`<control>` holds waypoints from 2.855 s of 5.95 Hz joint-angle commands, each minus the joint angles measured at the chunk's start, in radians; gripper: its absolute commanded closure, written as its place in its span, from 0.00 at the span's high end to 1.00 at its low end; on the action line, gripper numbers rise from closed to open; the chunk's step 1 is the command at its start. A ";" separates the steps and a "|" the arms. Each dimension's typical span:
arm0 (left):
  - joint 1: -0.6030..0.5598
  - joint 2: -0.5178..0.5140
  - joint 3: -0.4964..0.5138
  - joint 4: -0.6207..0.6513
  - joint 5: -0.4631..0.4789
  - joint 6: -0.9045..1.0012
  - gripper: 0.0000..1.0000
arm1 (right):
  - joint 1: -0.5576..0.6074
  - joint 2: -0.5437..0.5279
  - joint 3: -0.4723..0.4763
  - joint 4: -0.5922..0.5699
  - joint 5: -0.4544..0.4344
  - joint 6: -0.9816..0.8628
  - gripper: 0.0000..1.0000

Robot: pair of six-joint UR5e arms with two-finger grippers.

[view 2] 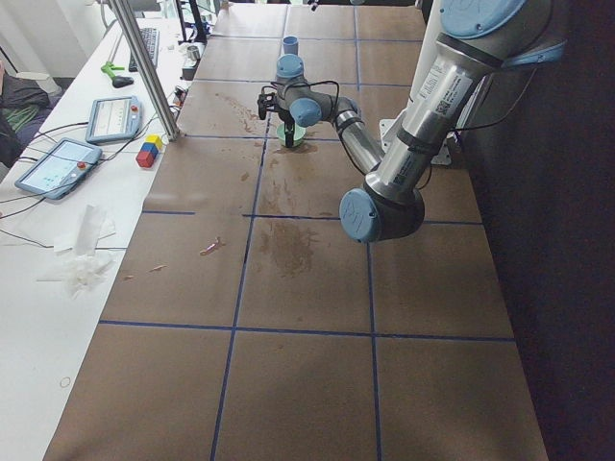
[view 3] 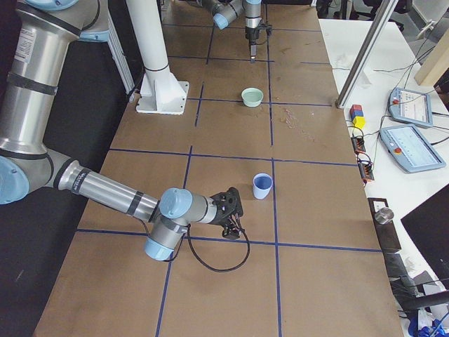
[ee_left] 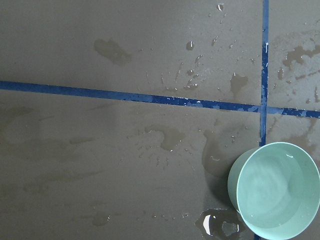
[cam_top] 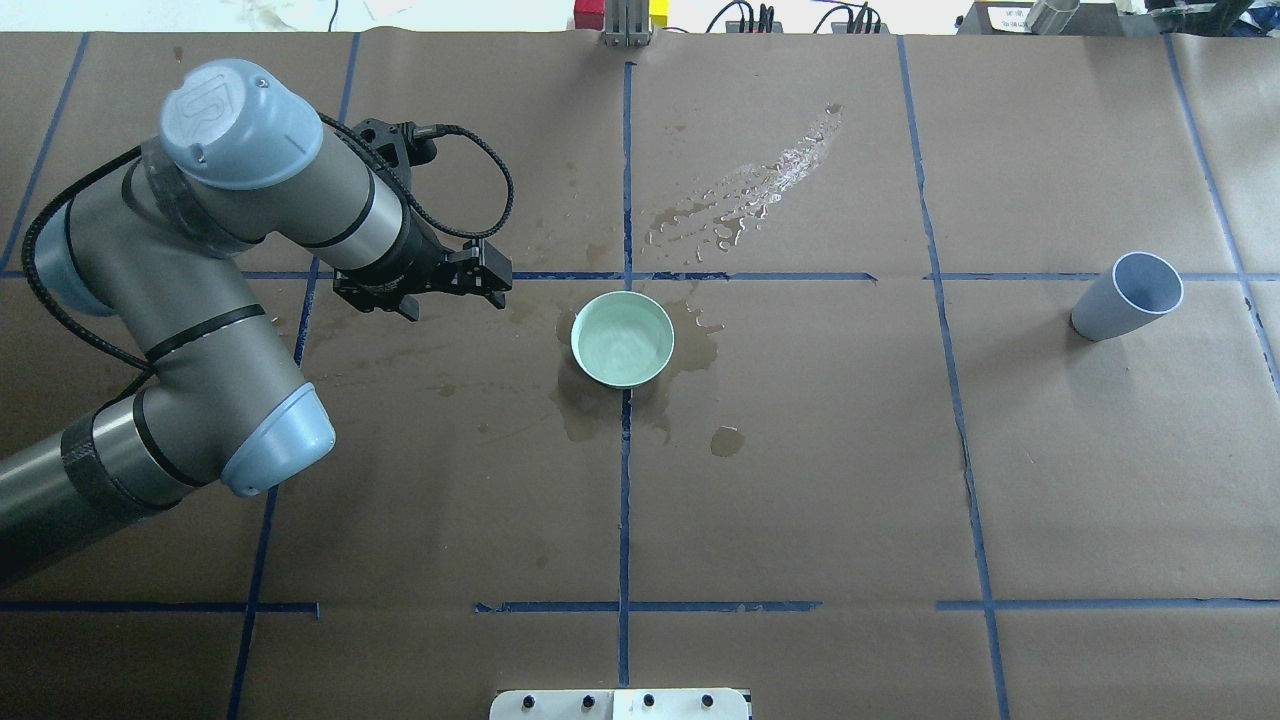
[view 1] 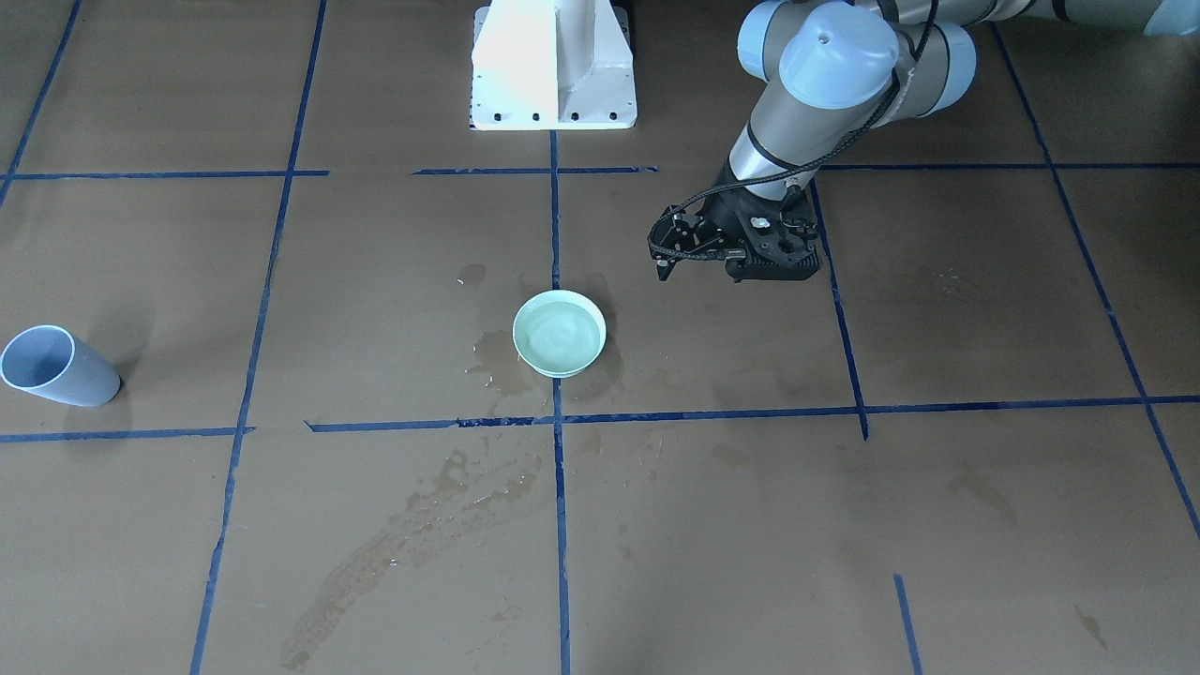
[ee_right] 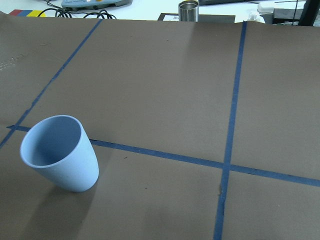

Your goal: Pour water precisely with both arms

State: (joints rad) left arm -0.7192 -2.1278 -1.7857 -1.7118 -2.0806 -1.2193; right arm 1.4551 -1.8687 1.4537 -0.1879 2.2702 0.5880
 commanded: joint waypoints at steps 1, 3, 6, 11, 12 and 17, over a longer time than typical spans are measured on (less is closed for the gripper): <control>0.001 -0.003 0.002 0.000 0.000 -0.003 1.00 | 0.047 0.055 0.008 -0.282 0.089 -0.072 1.00; 0.003 -0.011 0.015 0.000 0.004 -0.009 1.00 | 0.094 0.059 0.098 -0.658 0.091 -0.424 1.00; 0.082 -0.047 0.060 -0.006 0.100 -0.123 1.00 | 0.183 0.087 0.371 -1.405 0.075 -0.752 1.00; 0.178 -0.170 0.300 -0.175 0.269 -0.301 1.00 | 0.179 0.105 0.355 -1.418 0.060 -0.718 1.00; 0.187 -0.182 0.319 -0.175 0.270 -0.310 0.99 | 0.179 0.105 0.349 -1.417 0.060 -0.718 1.00; 0.199 -0.189 0.342 -0.175 0.269 -0.336 0.03 | 0.179 0.105 0.349 -1.415 0.063 -0.720 1.00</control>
State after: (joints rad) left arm -0.5201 -2.3158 -1.4435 -1.8873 -1.8115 -1.5551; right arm 1.6347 -1.7641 1.8025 -1.6030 2.3331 -0.1319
